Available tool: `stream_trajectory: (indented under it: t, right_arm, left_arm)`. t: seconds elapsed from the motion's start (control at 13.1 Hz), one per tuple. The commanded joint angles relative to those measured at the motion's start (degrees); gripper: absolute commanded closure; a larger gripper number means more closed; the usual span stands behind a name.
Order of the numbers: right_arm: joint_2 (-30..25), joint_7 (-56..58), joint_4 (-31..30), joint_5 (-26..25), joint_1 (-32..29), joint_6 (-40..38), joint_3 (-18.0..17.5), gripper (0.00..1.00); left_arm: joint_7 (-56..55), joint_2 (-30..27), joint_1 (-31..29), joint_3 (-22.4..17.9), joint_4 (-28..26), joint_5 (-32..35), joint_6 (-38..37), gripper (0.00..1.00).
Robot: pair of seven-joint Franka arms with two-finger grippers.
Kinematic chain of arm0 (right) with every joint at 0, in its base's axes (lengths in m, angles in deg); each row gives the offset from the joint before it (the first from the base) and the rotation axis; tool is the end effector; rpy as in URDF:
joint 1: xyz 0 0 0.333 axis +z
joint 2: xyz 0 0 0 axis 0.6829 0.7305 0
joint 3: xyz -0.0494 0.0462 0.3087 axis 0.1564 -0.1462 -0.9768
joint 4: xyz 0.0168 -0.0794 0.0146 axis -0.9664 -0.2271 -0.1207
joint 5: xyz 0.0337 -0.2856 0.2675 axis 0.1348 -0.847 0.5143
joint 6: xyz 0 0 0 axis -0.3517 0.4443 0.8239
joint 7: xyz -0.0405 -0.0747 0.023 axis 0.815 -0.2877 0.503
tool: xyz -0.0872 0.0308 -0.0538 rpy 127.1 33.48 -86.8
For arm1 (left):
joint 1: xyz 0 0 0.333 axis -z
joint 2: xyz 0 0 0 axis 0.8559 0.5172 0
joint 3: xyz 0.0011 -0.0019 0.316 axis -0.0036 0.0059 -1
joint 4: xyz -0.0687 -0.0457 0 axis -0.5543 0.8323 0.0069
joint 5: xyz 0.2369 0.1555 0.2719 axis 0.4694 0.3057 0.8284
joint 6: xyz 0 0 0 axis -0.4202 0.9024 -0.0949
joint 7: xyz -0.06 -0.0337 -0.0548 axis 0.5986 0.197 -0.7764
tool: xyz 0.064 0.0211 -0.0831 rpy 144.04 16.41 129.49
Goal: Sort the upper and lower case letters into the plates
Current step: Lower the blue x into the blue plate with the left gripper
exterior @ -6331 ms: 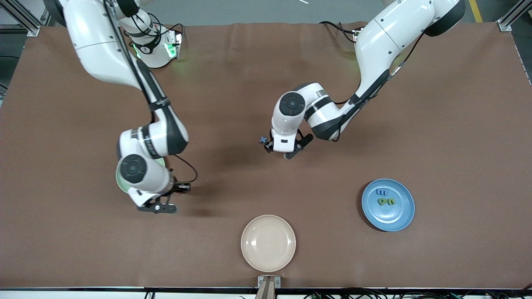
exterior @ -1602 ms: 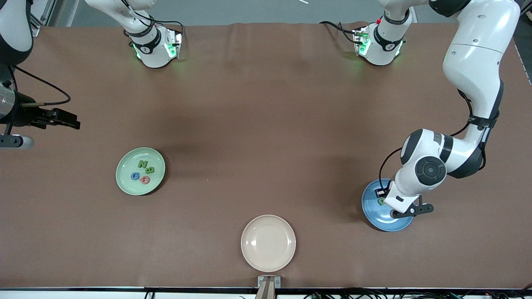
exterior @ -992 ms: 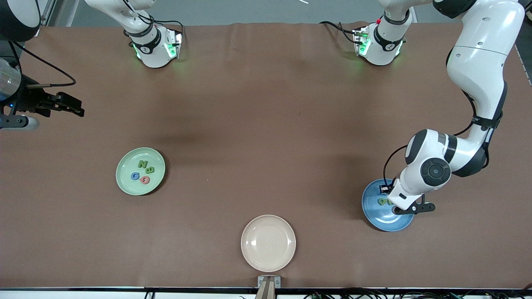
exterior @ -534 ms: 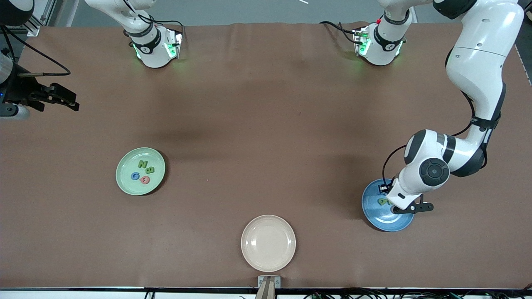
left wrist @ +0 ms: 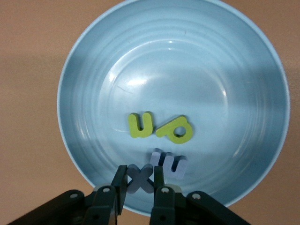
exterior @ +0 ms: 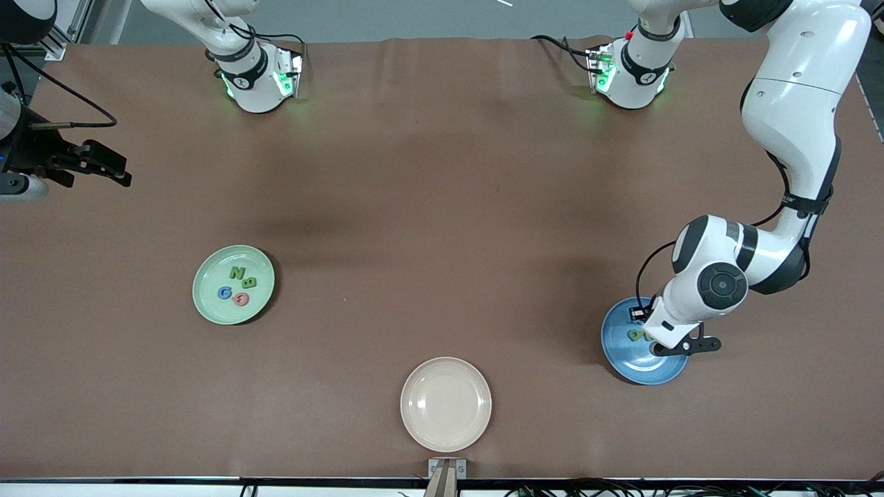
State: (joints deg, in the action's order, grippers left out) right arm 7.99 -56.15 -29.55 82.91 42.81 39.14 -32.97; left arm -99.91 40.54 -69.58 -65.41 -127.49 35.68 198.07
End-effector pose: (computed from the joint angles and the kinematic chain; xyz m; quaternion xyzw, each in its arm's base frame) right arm 0.5296 -0.0137 0.5971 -0.9996 0.0050 0.0246 0.0096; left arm 0.6740 -0.0884 0.2168 -0.9971 -0.0444 0.0226 0.0569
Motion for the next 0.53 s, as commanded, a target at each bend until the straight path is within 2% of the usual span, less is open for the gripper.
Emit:
stream_trajectory:
  t: [0.0,0.23,0.46]
  right_arm:
    - [-1.6,0.05,-1.77,1.09,-0.44,0.98,0.05,0.0]
    - [-1.6,0.22,-1.51,1.01,-0.44,1.51,0.05,0.0]
    - [-1.6,0.31,-1.42,1.01,-0.44,1.95,0.14,0.0]
  left_arm:
    - [0.9,0.37,-0.79,0.52,-0.11,-0.16,1.26,0.85]
    - [0.9,1.07,-0.79,0.52,0.07,-0.16,2.75,0.84]
    - [0.9,0.98,-1.06,0.43,-0.02,-0.16,2.85,0.76]
